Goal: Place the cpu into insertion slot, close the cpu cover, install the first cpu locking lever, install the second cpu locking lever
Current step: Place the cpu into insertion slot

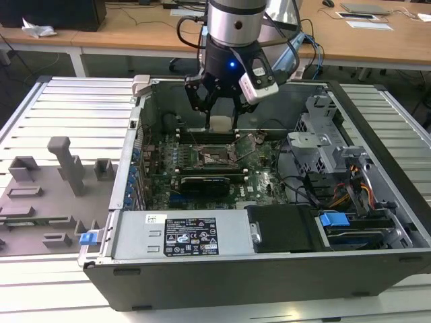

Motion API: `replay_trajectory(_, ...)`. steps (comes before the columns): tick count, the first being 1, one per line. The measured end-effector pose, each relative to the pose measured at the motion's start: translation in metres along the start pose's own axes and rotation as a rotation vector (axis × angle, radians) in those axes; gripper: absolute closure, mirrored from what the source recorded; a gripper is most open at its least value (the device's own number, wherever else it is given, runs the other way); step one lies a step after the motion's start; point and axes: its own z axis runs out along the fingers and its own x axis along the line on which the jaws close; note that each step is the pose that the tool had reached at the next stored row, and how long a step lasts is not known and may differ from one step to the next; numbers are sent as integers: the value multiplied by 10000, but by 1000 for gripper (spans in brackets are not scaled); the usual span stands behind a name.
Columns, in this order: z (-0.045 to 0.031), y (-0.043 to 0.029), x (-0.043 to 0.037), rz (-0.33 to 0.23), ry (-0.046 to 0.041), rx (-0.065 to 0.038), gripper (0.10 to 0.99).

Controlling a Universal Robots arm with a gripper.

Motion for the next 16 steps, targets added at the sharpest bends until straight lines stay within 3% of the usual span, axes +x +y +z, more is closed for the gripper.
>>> replay_trajectory(16, 22, -2, 0, 2901, -251, -25, 545)
